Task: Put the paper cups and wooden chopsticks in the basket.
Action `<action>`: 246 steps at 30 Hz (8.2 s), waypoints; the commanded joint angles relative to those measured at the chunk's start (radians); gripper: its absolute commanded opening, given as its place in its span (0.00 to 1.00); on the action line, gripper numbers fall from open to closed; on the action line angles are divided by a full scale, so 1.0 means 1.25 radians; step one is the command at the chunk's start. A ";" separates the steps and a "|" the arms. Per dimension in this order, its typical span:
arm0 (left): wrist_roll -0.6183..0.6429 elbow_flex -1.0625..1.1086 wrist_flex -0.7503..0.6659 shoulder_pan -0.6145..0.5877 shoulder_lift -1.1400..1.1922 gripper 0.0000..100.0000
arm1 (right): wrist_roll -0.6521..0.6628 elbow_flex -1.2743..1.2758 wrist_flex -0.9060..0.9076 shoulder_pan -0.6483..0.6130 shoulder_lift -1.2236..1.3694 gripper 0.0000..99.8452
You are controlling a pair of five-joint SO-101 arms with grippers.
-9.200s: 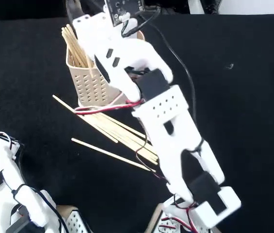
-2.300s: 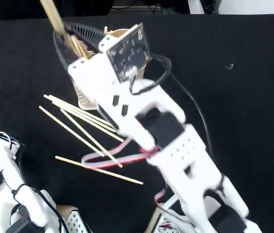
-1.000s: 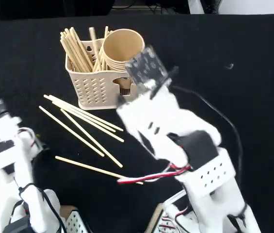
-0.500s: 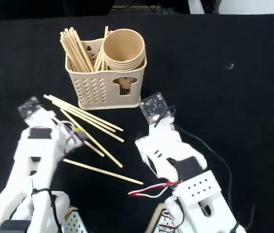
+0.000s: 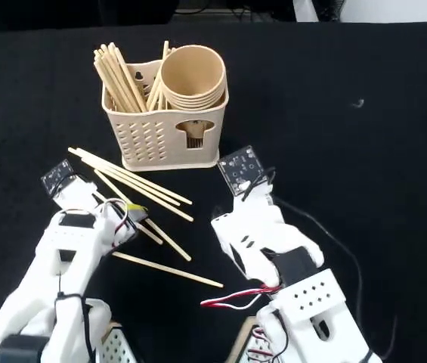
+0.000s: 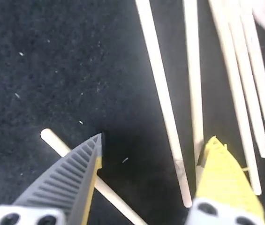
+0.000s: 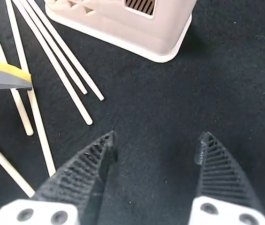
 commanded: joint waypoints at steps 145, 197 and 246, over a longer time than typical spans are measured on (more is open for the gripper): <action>0.108 -0.479 -0.136 -0.181 0.306 0.25 | 0.000 0.047 -0.042 0.018 -0.026 0.27; 0.071 -1.239 0.485 -0.326 0.773 0.03 | 0.000 0.048 -0.042 0.020 -0.026 0.27; -0.180 -1.211 0.058 -0.095 0.033 0.03 | 0.000 0.048 -0.042 0.020 -0.026 0.27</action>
